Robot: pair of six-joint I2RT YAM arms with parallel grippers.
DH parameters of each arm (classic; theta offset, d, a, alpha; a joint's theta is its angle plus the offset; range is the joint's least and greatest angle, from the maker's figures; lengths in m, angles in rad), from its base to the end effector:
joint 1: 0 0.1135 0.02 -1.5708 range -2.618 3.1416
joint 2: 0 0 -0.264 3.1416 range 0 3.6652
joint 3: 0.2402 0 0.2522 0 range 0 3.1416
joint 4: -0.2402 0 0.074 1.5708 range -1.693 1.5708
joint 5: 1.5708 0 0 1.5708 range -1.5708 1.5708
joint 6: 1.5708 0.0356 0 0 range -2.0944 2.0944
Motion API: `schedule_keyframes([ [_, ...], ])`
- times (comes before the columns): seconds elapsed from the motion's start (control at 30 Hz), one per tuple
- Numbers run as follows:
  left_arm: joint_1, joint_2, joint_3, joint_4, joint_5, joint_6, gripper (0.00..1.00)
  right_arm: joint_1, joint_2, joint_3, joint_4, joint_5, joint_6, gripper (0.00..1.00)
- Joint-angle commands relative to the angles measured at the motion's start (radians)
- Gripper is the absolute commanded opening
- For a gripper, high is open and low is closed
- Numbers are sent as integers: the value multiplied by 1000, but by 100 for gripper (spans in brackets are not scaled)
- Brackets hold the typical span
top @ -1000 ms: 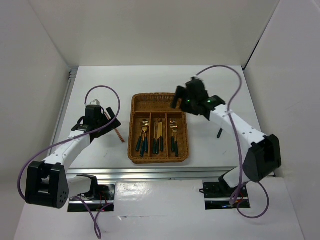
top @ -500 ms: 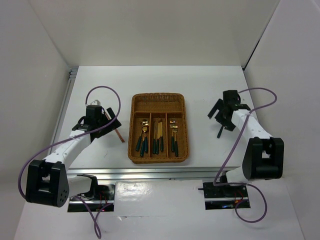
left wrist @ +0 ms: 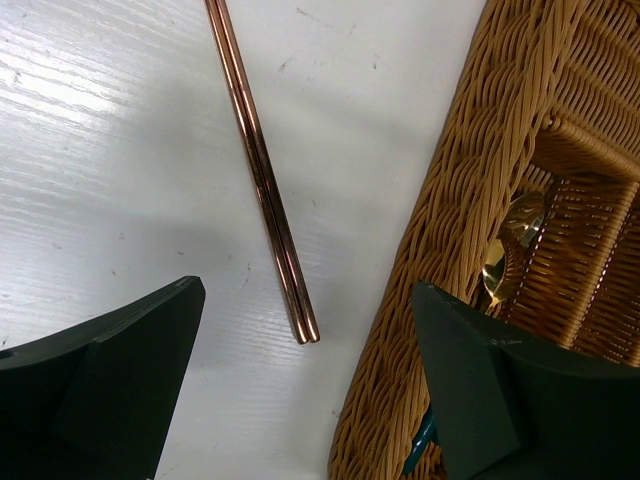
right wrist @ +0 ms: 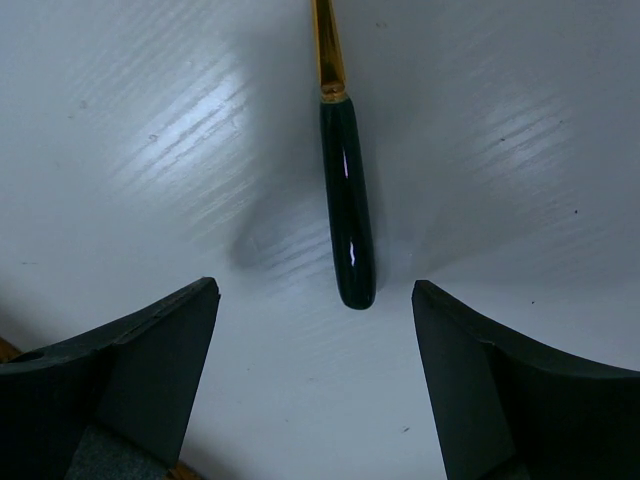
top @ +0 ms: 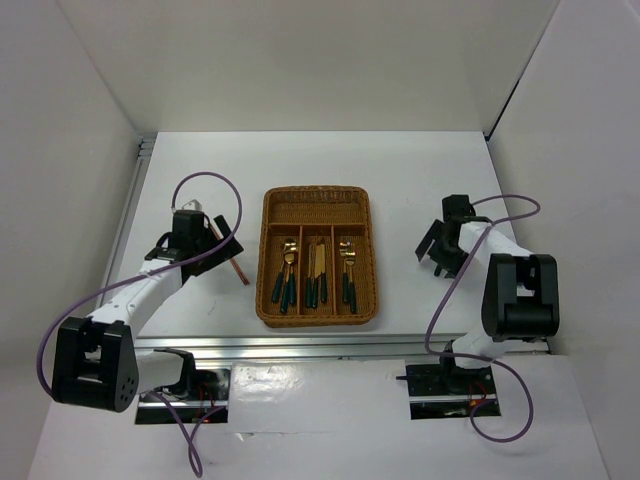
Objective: Sort the eating utensils into containers
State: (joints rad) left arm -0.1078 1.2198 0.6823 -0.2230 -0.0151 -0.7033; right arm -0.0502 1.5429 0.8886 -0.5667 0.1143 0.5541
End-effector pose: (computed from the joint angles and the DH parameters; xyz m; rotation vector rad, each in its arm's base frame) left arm 0.2484 -0.0263 0.2120 -0.7007 2.2574 -0.3835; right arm 0.2804 -0.0182 0.1732 0.8525 2.6406 -0.0315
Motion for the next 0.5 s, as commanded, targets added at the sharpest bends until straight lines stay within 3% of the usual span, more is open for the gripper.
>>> schedule_keyframes([
  [0.0, 5, 3, 22, 33, 15, 24, 100, 4, 11, -26, 54, -2, -10, 85],
  [0.33, 5, 12, 22, 33, 15, 33, 100, -5, 11, -70, 114, 38, -10, 72],
  [0.47, 5, 12, 22, 33, 15, 33, 100, -5, 43, -70, 114, 48, -10, 61],
])
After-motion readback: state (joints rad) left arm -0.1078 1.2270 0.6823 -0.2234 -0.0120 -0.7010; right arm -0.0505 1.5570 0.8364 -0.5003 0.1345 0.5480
